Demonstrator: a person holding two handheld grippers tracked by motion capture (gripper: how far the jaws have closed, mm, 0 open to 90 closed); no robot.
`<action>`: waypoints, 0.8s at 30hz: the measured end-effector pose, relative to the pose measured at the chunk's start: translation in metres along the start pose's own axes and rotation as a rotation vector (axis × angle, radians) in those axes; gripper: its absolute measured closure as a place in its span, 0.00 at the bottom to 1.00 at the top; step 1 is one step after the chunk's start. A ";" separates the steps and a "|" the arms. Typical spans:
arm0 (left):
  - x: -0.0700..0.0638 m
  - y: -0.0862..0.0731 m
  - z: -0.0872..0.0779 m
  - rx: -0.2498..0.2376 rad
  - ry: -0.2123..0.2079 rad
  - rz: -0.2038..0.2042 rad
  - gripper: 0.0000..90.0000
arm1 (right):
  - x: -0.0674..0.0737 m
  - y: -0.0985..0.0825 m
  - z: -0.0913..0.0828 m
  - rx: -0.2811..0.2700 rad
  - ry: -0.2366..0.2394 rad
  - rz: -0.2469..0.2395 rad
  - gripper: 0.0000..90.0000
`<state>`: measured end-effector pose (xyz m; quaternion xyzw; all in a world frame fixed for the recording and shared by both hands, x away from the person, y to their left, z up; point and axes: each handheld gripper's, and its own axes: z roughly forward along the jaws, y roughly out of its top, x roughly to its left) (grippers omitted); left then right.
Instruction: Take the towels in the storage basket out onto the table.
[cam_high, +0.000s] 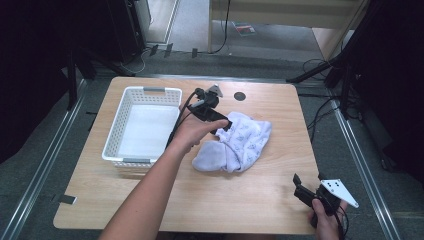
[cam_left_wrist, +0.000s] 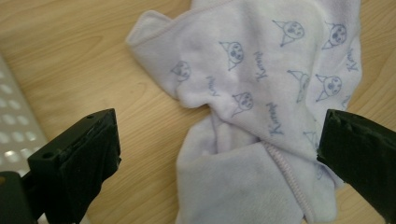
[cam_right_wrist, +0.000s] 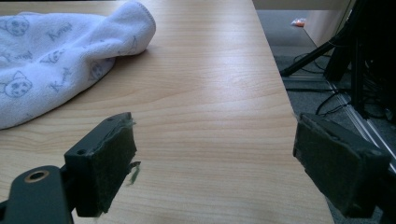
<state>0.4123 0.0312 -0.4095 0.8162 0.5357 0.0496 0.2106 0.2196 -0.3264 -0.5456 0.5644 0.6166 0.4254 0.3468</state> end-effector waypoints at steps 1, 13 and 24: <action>0.004 -0.001 -0.004 -0.010 0.007 -0.005 0.00 | 0.000 0.000 0.000 0.000 0.000 0.000 0.15; 0.062 -0.030 -0.047 -0.061 0.053 -0.063 0.00 | 0.000 0.000 0.000 -0.003 -0.003 0.000 0.15; 0.118 -0.070 -0.081 -0.092 0.106 -0.141 0.00 | 0.000 0.000 0.000 0.000 -0.002 0.000 0.15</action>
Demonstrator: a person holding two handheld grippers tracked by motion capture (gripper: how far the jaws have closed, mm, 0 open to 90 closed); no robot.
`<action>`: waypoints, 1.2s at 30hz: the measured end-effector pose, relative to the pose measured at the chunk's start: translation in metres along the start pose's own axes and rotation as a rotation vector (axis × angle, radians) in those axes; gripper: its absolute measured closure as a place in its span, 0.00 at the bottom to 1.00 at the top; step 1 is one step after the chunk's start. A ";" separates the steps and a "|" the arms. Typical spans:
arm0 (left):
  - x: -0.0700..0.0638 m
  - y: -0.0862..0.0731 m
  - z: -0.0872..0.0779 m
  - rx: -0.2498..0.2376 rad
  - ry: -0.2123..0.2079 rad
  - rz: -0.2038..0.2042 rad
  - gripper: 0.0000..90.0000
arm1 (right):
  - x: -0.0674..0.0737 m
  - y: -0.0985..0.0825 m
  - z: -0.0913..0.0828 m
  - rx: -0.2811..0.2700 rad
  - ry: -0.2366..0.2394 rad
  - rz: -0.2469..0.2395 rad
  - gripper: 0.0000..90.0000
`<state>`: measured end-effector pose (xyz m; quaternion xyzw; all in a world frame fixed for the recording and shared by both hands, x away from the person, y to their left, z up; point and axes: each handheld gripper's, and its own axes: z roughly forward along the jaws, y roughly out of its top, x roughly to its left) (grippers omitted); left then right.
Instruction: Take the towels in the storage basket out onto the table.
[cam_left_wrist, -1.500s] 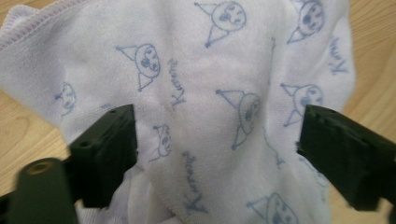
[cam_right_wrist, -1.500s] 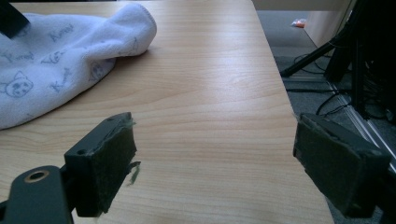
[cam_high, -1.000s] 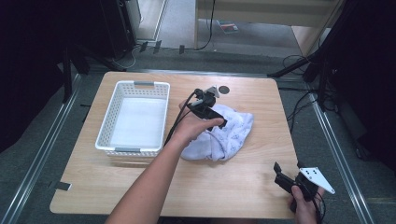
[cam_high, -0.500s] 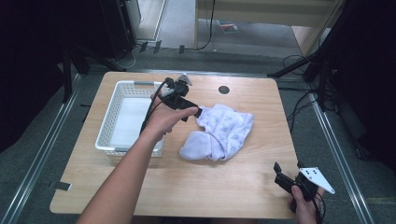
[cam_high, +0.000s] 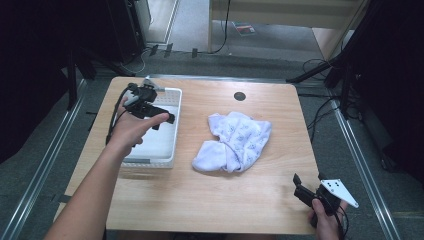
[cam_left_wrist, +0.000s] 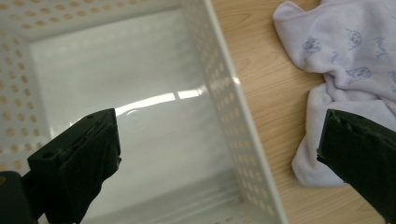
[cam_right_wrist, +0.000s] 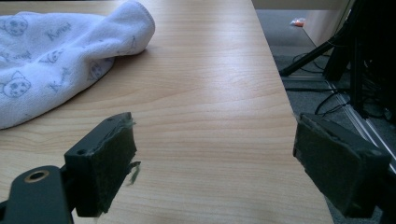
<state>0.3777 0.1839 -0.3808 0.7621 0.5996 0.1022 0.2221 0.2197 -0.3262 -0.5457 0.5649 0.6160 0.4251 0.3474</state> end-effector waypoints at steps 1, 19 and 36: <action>0.010 -0.007 -0.005 -0.011 0.010 -0.011 0.00 | 0.000 0.000 0.000 0.000 0.000 0.000 0.15; 0.088 -0.084 -0.030 -0.108 0.072 -0.146 0.00 | 0.000 0.000 0.000 -0.001 -0.005 -0.005 0.15; 0.123 -0.195 -0.024 -0.378 0.002 -0.265 0.00 | 0.001 -0.001 -0.002 -0.002 -0.014 -0.002 0.15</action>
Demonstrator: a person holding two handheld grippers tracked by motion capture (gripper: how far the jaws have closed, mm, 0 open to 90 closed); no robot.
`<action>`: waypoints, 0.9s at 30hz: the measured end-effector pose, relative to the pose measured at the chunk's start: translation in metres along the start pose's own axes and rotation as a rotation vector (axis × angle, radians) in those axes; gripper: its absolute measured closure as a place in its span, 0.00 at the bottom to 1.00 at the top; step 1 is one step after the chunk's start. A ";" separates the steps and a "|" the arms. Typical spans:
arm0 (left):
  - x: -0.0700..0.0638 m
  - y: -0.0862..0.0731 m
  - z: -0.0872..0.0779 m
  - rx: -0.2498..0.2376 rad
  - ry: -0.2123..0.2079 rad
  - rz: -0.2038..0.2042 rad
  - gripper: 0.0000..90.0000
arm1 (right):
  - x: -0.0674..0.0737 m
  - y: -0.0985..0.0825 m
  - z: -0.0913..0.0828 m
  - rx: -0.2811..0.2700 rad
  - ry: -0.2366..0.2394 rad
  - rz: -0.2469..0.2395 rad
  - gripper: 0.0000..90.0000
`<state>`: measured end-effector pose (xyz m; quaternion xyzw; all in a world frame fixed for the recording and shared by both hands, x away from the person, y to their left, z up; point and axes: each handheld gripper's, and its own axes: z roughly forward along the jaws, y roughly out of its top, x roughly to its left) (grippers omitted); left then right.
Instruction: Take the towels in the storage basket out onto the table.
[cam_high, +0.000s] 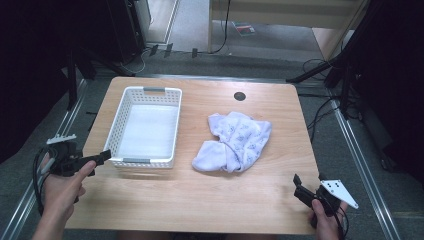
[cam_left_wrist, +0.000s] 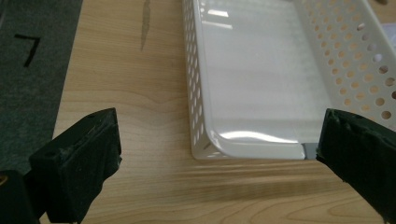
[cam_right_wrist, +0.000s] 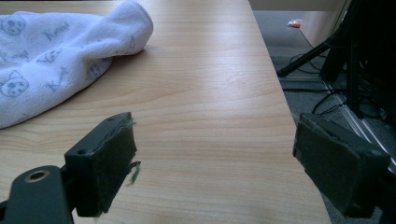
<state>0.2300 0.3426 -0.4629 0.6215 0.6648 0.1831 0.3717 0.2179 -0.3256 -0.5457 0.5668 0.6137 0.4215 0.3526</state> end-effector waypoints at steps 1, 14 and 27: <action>0.000 0.000 0.000 0.000 0.000 0.000 0.00 | 0.000 0.000 0.000 0.001 -0.001 0.000 0.15; 0.043 -0.071 0.002 -0.246 0.024 -0.054 0.01 | 0.000 -0.001 -0.002 0.001 -0.011 0.011 0.15; 0.049 -0.089 0.016 -0.275 0.034 -0.018 0.01 | 0.000 0.000 -0.001 0.011 0.004 0.000 0.15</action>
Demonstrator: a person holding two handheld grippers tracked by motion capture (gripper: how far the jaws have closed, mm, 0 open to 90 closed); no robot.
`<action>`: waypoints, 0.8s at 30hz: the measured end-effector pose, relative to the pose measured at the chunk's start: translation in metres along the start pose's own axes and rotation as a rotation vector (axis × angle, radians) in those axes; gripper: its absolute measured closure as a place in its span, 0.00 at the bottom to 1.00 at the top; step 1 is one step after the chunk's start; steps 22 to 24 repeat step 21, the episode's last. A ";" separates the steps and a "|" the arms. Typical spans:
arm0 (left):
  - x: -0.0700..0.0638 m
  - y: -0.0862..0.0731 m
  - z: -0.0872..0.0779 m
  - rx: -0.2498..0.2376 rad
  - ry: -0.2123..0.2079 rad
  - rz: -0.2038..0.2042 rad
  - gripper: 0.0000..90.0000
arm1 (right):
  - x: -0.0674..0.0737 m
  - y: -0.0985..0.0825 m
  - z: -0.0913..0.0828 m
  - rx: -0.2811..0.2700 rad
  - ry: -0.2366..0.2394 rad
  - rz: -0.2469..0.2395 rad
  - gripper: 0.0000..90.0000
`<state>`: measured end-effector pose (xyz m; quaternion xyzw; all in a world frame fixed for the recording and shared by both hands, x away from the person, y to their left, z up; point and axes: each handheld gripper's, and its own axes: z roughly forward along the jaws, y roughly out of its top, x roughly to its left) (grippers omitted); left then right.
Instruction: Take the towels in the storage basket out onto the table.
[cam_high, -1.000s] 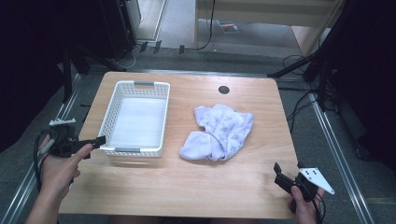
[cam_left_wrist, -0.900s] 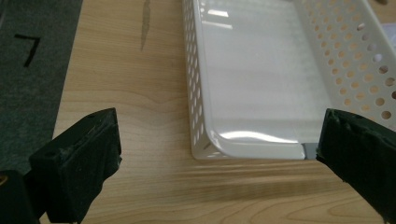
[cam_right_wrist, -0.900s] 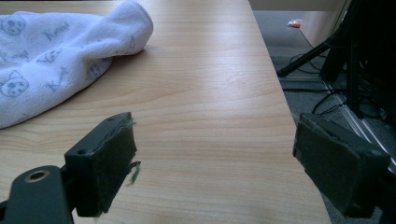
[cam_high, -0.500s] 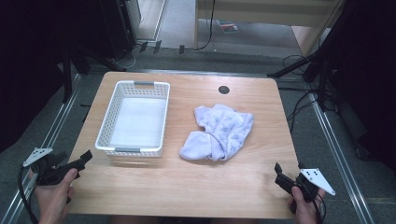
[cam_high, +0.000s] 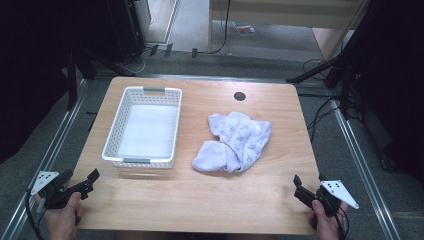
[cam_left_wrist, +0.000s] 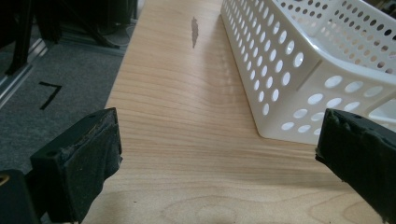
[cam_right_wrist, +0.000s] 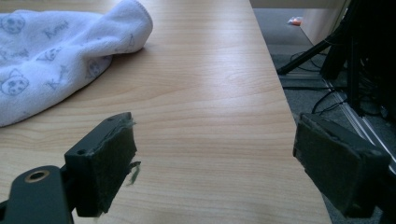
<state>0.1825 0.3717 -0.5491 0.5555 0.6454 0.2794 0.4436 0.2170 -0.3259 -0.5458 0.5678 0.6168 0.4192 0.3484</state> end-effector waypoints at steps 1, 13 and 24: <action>-0.001 0.000 0.001 0.009 0.000 0.003 0.01 | 0.000 0.000 0.000 0.002 0.002 -0.006 0.15; -0.009 -0.002 0.004 0.012 0.061 0.054 0.01 | 0.002 0.000 0.001 0.004 0.003 -0.028 0.15; -0.008 -0.003 -0.003 -0.049 0.084 0.030 0.01 | 0.003 0.000 0.001 0.003 0.005 -0.037 0.15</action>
